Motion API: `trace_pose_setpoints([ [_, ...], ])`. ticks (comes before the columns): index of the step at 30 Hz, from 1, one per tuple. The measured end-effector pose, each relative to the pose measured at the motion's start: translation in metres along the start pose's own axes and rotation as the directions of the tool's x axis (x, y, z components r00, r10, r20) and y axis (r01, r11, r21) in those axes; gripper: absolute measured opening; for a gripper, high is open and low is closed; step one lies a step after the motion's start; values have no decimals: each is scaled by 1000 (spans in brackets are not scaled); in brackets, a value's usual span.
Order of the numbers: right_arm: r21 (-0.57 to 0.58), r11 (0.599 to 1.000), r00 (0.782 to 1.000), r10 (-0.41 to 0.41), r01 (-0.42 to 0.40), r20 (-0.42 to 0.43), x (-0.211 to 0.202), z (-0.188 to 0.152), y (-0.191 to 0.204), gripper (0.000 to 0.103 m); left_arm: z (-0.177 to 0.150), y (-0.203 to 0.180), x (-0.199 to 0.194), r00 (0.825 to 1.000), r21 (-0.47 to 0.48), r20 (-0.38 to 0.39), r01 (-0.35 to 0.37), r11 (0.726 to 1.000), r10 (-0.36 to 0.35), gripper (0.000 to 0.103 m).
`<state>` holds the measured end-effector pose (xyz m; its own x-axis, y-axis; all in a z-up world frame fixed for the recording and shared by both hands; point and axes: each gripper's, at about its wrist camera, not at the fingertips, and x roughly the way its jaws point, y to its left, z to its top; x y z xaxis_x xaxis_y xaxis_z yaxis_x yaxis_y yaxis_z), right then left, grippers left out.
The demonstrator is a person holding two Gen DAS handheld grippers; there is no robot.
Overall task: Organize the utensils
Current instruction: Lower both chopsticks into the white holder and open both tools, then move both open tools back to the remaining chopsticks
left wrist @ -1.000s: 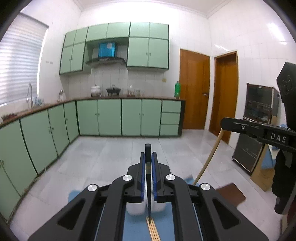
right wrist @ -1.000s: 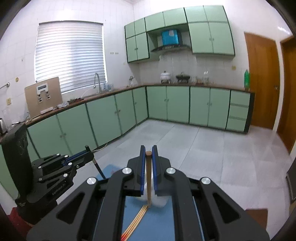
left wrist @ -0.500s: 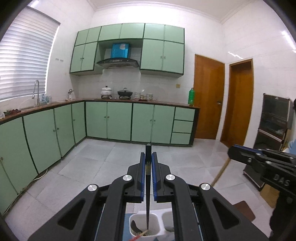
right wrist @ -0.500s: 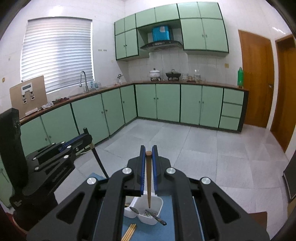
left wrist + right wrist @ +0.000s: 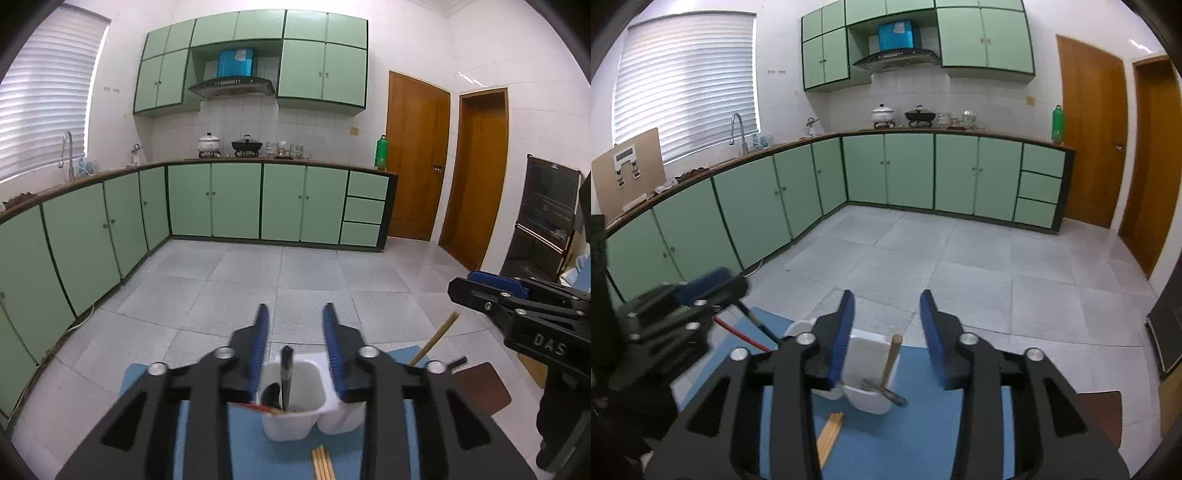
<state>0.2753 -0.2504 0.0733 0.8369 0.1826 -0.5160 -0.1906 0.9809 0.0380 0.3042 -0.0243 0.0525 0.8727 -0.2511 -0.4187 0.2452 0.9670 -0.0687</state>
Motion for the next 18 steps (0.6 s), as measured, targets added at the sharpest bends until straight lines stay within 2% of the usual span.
trace_pose_setpoints([
  [2,-6,1000,999,-30,30,16,-11,-10,-2,55,-4,0,-15,1000,9,13,2,1000,-2,44],
  [5,-16,998,998,-57,58,36,-32,-30,-4,65,-16,-1,-40,999,14,33,-5,1000,4,52],
  [8,-33,998,997,-57,58,48,-52,-53,-2,76,-33,-1,-59,1000,0,28,-10,1000,10,55],
  [14,-36,999,999,-37,38,40,-84,-109,9,83,-75,2,-88,999,-31,-3,-35,999,35,61],
  [18,-7,1000,1000,-25,25,-4,-90,-147,16,84,-115,1,-99,996,-20,-69,-61,998,59,66],
])
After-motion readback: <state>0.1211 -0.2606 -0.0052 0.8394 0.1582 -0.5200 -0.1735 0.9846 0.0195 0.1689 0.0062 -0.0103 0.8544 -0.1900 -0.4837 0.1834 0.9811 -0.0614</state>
